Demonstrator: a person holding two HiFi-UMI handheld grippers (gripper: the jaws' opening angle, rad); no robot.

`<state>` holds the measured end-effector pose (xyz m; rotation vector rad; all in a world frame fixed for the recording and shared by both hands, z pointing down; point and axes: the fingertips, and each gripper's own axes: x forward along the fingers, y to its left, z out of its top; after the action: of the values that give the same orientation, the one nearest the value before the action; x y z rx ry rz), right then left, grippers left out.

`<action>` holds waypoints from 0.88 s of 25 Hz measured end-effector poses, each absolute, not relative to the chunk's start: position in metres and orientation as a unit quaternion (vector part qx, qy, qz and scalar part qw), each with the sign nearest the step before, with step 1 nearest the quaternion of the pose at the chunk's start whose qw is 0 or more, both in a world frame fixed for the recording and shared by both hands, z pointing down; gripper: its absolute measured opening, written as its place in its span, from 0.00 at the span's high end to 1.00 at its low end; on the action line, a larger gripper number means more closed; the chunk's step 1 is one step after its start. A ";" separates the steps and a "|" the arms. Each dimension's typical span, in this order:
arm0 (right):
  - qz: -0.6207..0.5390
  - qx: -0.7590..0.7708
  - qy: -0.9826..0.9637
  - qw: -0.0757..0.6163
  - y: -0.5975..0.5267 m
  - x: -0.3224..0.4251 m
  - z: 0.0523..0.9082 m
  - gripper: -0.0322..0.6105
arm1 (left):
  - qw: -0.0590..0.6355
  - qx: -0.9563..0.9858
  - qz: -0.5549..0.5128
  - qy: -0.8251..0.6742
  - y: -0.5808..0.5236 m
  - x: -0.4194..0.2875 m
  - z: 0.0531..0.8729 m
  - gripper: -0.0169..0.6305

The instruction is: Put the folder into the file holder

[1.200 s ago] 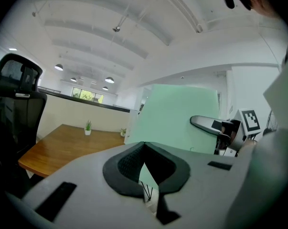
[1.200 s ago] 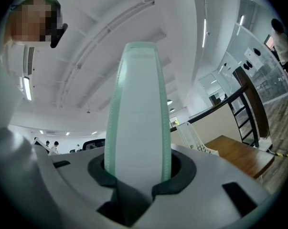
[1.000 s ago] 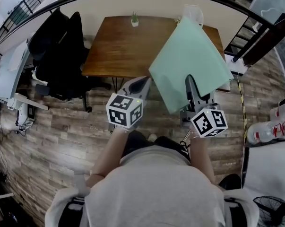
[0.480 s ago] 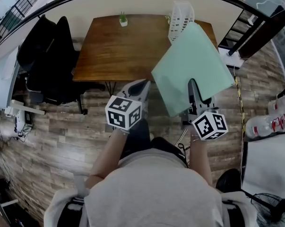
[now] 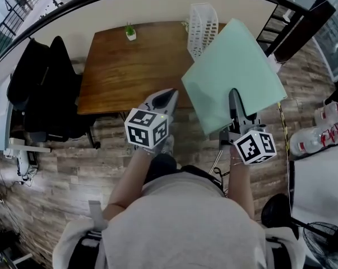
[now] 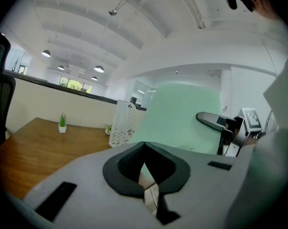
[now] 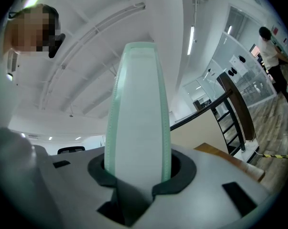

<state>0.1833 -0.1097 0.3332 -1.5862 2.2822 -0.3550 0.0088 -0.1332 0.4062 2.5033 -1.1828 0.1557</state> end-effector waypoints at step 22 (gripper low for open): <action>0.013 -0.649 0.744 0.160 -0.230 0.204 0.264 0.69 | 0.165 0.923 0.020 -0.347 -0.300 0.002 0.375 0.96</action>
<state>0.2039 -0.2302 0.2639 -1.8544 2.1253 0.0374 0.0016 -0.2999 0.3751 2.6309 -0.9882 0.0576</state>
